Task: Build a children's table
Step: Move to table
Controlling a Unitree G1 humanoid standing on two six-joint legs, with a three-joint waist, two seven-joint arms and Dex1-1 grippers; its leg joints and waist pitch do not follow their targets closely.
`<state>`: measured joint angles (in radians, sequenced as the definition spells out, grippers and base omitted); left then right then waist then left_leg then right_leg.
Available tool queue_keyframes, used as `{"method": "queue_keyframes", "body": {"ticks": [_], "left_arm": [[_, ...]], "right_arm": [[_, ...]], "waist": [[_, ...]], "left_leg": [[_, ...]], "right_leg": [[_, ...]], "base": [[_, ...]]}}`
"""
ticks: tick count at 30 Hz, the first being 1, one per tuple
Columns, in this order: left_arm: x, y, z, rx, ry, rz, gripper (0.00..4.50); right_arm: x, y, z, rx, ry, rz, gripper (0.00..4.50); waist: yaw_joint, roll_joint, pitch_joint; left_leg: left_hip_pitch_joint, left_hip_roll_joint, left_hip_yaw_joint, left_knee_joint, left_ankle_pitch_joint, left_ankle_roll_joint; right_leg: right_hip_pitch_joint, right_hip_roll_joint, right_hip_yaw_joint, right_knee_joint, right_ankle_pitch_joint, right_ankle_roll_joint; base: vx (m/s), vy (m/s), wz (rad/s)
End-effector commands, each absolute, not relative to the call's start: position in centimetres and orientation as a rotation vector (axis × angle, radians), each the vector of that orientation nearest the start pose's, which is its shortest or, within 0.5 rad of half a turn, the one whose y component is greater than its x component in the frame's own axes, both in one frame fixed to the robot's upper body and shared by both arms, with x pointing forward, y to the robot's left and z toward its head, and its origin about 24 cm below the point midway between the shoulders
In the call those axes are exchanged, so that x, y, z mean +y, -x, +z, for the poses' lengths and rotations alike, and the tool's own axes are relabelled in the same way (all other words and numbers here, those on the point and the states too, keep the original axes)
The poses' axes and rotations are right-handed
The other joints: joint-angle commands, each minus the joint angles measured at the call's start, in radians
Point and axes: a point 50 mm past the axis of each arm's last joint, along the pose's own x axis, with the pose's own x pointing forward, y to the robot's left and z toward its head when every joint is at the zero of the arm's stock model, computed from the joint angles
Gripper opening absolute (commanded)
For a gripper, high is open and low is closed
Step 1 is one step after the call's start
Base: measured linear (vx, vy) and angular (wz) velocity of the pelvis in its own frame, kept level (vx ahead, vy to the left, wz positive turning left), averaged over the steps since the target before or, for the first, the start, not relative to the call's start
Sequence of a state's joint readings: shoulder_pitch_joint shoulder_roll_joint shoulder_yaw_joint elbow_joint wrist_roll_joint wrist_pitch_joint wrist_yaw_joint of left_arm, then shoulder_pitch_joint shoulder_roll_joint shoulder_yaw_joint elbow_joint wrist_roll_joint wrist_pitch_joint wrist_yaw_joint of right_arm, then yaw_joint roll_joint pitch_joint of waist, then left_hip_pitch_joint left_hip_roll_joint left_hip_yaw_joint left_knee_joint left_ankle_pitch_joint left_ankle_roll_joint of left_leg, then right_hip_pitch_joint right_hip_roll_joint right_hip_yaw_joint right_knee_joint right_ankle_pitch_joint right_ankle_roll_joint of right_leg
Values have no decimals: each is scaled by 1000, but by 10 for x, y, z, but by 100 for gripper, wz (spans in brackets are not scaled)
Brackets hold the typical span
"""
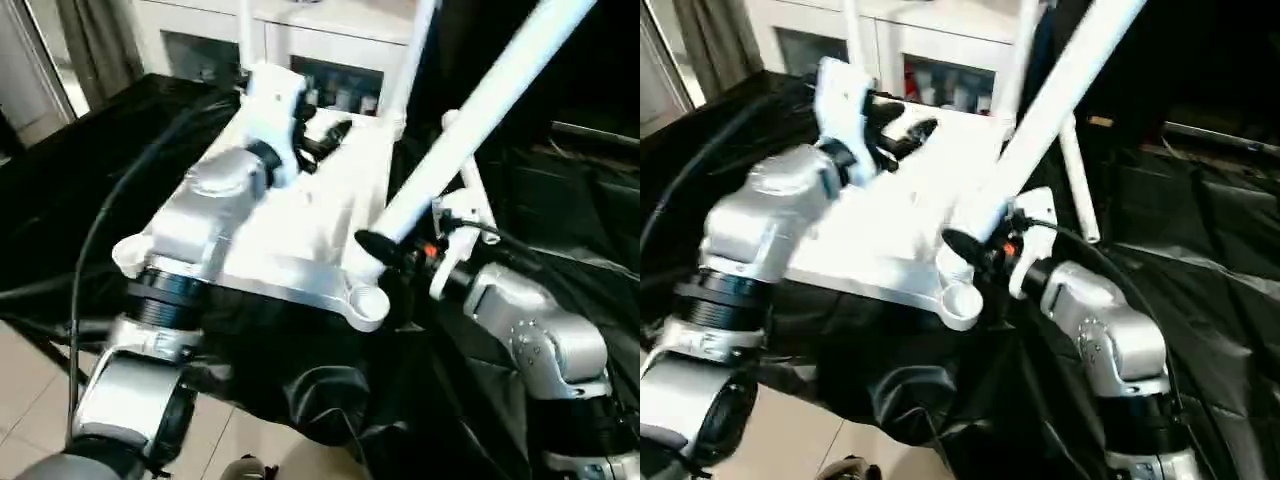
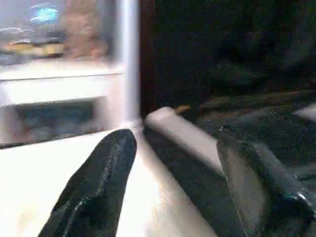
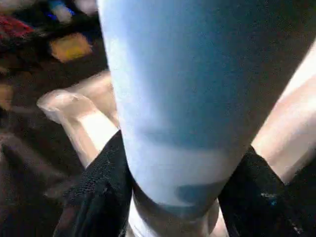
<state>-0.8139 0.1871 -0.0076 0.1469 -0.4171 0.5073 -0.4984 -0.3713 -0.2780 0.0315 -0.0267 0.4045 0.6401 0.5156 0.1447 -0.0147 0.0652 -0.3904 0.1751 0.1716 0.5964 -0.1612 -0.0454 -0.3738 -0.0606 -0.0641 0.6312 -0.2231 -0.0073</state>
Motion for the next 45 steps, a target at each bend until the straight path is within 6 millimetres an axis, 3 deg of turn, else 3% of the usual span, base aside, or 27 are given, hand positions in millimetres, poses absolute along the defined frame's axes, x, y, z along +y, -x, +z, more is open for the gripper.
{"method": "queue_keyframes", "body": {"ticks": [1, 2, 4, 8, 11, 14, 18, 23, 29, 35, 38, 41, 45], "left_arm": [[75, -329, 232, -217, 135, -1022, 307], [66, -316, 231, -215, 99, -1133, 307], [56, -310, 228, -205, 43, -1167, 307], [38, -308, 223, -171, -9, -1198, 307], [33, -311, 221, -130, -21, -1169, 307], [35, -327, 211, -58, -122, -1004, 307], [37, -335, 211, -37, -93, -918, 307], [39, -336, 214, -42, -75, -912, 307], [42, -330, 231, -109, 91, -955, 307], [56, -342, 229, -62, 172, -843, 307], [55, -343, 227, -43, 214, -848, 307], [53, -345, 225, -30, 216, -825, 307], [53, -351, 229, -30, 280, -781, 307]], "right_arm": [[-138, -307, 100, 262, -66, 658, 190], [-138, -308, 99, 277, -31, 641, 190], [-137, -310, 99, 286, -5, 630, 190], [-129, -316, 101, 289, 18, 615, 190], [-125, -319, 104, 278, 26, 620, 190], [-118, -318, 109, 257, 23, 648, 190], [-114, -318, 112, 250, 23, 661, 190], [-114, -318, 112, 249, 24, 662, 190], [-118, -319, 115, 234, 16, 650, 190], [-119, -320, 117, 221, 4, 647, 190], [-117, -319, 118, 219, 2, 653, 190], [-116, -319, 118, 218, 1, 658, 189], [-116, -318, 119, 217, -1, 658, 189]], "waist": [[-2, 2, -77], [-4, -5, -75], [-5, 0, -72], [-11, -6, -68], [-14, -6, -69], [-14, -5, -74], [-13, -6, -76], [-11, -6, -75], [-11, -6, -76], [-11, -5, -75], [-10, -7, -76], [-8, -2, -77], [-8, -5, -77]], "left_leg": [[28, 59, -20, -69, -130, -56], [27, 58, -16, -69, -133, -47], [26, 57, -16, -70, -143, -40], [26, 57, -17, -73, -176, -45], [26, 57, -17, -73, -169, -50], [25, 56, -19, -70, -140, -44], [23, 55, -18, -66, -107, -32], [25, 55, -17, -66, -116, -27], [24, 56, -17, -65, -118, -24], [25, 55, -17, -64, -122, -19], [24, 54, -18, -64, -119, -15], [25, 56, -18, -64, -113, -14], [24, 54, -19, -64, -117, -14]], "right_leg": [[40, -98, 52, -57, 24, -234], [38, -93, 53, -62, 11, -229], [37, -93, 55, -64, -26, -212], [38, -93, 58, -76, -135, -161], [37, -91, 57, -76, -133, -155], [39, -87, 57, -71, -68, -145], [42, -88, 56, -64, 3, -166], [42, -90, 56, -67, -16, -177], [42, -90, 55, -65, -9, -197], [42, -89, 55, -67, -21, -188], [42, -90, 55, -68, -20, -183], [41, -88, 55, -66, 2, -189], [45, -89, 55, -67, 4, -187]], "base": [[0, 0, 0], [0, 0, 0], [0, 0, 0], [0, 0, 0], [0, 0, 0], [0, 0, 0], [0, 0, 0], [0, 0, 0], [0, 0, 0], [0, 0, 0], [0, 0, 0], [0, 0, 0], [0, 0, 0]]}}
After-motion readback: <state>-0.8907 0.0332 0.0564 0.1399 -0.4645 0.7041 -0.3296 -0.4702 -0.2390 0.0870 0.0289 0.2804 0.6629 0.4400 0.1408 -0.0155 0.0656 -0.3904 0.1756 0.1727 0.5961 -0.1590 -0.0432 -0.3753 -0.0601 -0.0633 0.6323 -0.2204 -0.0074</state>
